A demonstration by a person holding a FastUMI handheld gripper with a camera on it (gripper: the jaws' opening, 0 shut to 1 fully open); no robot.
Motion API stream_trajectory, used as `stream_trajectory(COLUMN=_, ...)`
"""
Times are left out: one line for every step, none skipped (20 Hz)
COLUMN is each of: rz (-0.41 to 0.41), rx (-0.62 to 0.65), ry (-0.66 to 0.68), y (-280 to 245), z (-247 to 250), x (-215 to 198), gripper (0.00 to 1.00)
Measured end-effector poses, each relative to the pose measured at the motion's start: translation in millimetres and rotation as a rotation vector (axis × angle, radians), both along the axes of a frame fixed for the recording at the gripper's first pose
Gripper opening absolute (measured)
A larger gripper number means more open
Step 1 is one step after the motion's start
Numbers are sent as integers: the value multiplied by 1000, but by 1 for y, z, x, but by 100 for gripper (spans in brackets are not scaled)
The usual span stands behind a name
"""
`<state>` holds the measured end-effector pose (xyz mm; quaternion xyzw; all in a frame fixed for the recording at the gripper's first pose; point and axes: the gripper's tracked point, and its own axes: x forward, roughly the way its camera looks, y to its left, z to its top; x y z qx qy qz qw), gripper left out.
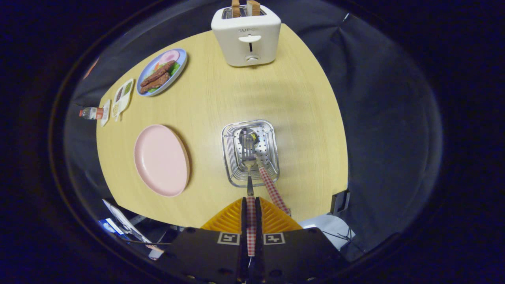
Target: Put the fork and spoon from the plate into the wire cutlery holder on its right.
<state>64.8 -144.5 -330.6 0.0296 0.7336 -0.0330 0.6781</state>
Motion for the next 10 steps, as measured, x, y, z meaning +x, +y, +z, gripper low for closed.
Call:
stream_trajectory(rz=-2, rx=-6, ry=9, y=-1, z=0, x=2, gripper=9)
stream_trajectory(rz=-8, rx=-6, ry=14, y=0, z=-1, x=3, gripper=9)
stream_trajectory(rz=-4, rx=-7, ry=12, y=2, z=1, x=7, gripper=10)
stream_trajectory(rz=1, rx=-11, ry=6, y=1, z=0, x=10, gripper=11)
stream_trajectory(rz=4, rx=-19, ry=-13, y=1, z=2, x=14, gripper=11)
stream_trajectory(rz=10, rx=-21, ry=-37, y=3, z=4, x=19, gripper=11)
stream_trajectory(rz=20, rx=-27, ry=-57, y=3, z=6, x=23, gripper=12)
stream_trajectory(rz=29, rx=-31, ry=-80, y=5, z=8, x=26, gripper=14)
stream_trajectory(rz=37, rx=-30, ry=-109, y=8, z=11, x=30, gripper=20)
stream_trajectory(rz=42, rx=-31, ry=-137, y=11, z=16, x=33, gripper=28)
